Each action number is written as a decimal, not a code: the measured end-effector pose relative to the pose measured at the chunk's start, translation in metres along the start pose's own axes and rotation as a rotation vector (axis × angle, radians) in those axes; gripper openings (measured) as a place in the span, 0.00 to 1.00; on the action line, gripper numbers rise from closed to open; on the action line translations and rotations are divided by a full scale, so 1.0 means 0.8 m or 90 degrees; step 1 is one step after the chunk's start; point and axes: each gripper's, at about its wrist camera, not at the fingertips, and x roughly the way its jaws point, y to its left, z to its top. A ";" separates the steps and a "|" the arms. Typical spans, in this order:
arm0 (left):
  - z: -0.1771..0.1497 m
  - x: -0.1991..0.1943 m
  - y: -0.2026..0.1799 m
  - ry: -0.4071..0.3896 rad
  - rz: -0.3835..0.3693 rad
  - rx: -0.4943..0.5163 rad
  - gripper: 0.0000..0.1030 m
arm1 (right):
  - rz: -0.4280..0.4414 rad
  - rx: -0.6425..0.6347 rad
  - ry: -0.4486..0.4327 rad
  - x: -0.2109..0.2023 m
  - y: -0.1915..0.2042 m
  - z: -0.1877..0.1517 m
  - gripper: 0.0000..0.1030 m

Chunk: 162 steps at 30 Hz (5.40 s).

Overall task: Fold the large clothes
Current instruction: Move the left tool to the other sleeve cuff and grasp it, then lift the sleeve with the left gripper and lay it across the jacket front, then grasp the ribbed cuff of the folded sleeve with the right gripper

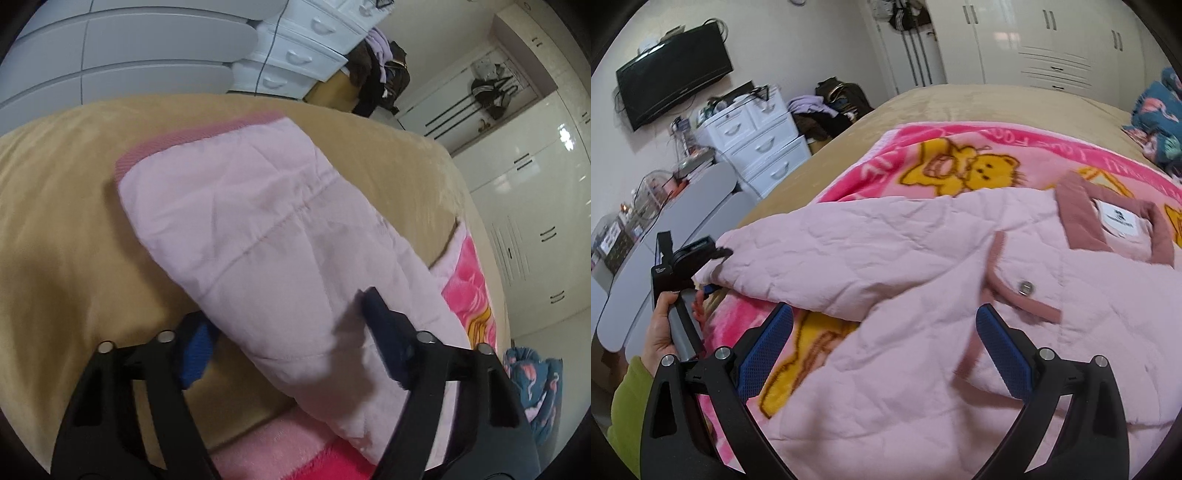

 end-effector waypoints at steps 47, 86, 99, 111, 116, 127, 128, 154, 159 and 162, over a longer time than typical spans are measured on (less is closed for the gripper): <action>-0.192 -0.273 -0.325 -0.142 -0.321 0.398 0.09 | -0.092 0.179 -0.130 -0.246 -0.182 -0.088 0.96; -0.466 -0.220 -0.450 -0.013 -0.330 0.697 0.09 | -0.105 0.349 -0.206 -0.353 -0.331 -0.175 0.96; -0.559 -0.155 -0.430 0.100 -0.269 0.806 0.11 | -0.123 0.397 -0.209 -0.362 -0.365 -0.197 0.96; -0.636 -0.128 -0.401 0.156 -0.195 0.937 0.36 | -0.115 0.421 -0.213 -0.367 -0.373 -0.206 0.96; -0.655 -0.125 -0.387 0.195 -0.183 0.967 0.59 | -0.110 0.424 -0.211 -0.368 -0.372 -0.206 0.96; -0.608 -0.152 -0.357 0.226 -0.205 0.935 0.90 | -0.095 0.405 -0.178 -0.345 -0.352 -0.198 0.96; -0.593 -0.152 -0.356 0.218 -0.201 0.919 0.91 | -0.090 0.402 -0.170 -0.337 -0.349 -0.196 0.96; -0.345 -0.086 -0.311 0.114 -0.162 0.625 0.91 | -0.071 0.413 -0.091 -0.213 -0.323 -0.187 0.24; -0.328 -0.083 -0.315 0.109 -0.169 0.606 0.91 | -0.108 0.287 -0.154 -0.246 -0.291 -0.145 0.17; -0.322 -0.077 -0.319 0.111 -0.170 0.605 0.91 | -0.128 0.209 -0.190 -0.271 -0.279 -0.099 0.17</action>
